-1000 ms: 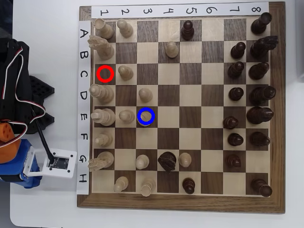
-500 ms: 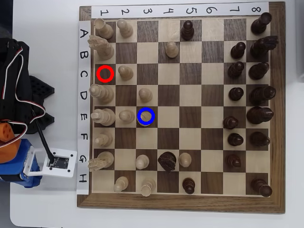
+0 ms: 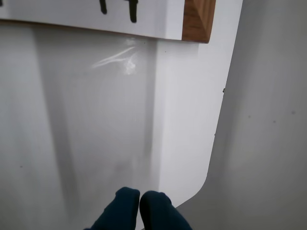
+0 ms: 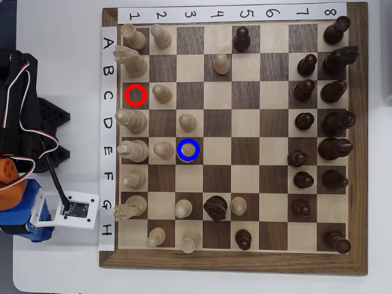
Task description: Move the piece to destination
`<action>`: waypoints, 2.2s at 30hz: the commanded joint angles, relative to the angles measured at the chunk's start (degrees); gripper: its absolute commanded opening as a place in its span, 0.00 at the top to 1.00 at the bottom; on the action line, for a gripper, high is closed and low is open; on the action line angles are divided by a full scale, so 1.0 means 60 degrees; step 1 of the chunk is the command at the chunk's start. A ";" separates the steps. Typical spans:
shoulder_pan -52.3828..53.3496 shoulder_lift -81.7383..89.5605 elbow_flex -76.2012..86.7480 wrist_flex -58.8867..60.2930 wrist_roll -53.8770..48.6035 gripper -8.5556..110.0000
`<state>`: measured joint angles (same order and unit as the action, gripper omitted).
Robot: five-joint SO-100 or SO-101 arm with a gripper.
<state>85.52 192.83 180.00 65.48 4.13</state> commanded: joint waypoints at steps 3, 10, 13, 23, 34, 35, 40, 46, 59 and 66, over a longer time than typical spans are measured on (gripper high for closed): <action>0.0205 0.0571 -0.0322 0.0117 -0.0205 0.93; 0.0205 0.0571 -0.0322 0.0117 -0.0205 0.93; 0.0205 0.0571 -0.0322 0.0117 -0.0205 0.93; 0.0205 0.0571 -0.0322 0.0117 -0.0234 0.93; -0.0044 0.0571 -0.0322 0.0117 -0.0366 0.93; -0.0044 0.0571 -0.0322 0.0117 -0.0366 0.93; -0.0044 0.0571 -0.0322 0.0117 -0.0366 0.93; -0.0044 0.0571 -0.0322 0.0117 -0.0366 0.93; -0.0044 0.0571 -0.0322 0.0117 -0.0366 0.93; -0.0044 0.0571 -0.0322 0.0117 -0.0366 0.93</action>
<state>85.52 192.83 180.00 65.48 3.52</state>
